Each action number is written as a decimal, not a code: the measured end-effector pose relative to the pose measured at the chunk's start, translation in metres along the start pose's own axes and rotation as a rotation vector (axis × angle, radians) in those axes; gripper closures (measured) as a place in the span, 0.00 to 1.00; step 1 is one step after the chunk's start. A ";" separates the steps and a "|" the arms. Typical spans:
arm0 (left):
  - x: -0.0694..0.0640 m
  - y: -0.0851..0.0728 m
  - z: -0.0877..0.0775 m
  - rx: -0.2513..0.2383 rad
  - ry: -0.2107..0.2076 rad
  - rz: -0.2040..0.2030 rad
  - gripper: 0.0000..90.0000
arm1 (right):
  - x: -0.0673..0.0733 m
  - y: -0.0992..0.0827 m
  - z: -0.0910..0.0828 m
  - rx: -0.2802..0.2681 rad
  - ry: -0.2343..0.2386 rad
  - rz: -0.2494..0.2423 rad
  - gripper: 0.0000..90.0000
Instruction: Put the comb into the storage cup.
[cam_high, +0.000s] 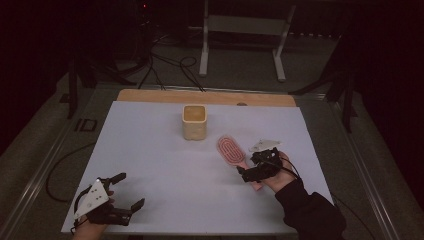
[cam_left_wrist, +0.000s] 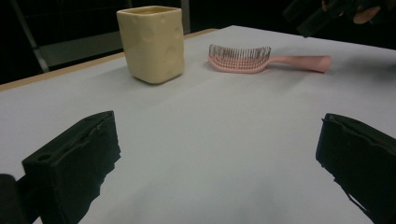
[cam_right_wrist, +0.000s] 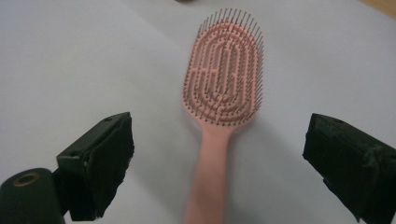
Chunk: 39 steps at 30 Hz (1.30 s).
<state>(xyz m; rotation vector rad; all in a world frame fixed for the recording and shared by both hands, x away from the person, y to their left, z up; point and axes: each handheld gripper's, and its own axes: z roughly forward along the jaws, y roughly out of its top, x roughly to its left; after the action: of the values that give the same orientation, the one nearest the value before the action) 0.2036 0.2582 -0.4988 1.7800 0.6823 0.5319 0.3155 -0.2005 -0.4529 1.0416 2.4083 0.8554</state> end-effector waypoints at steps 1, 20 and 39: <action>0.000 0.000 0.000 0.001 0.001 0.001 0.00 | 0.001 0.001 0.001 0.006 -0.009 0.001 0.09; 0.000 0.000 0.000 0.003 -0.004 0.002 0.00 | -0.013 0.004 0.034 0.189 0.069 0.098 0.17; 0.000 0.000 0.000 0.002 -0.006 -0.005 0.00 | -0.009 0.013 0.055 0.363 -0.011 0.151 0.31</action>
<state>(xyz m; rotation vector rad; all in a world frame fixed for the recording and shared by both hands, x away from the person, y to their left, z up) 0.2035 0.2580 -0.4993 1.7804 0.6831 0.5229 0.3584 -0.1787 -0.4844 1.3699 2.5586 0.4615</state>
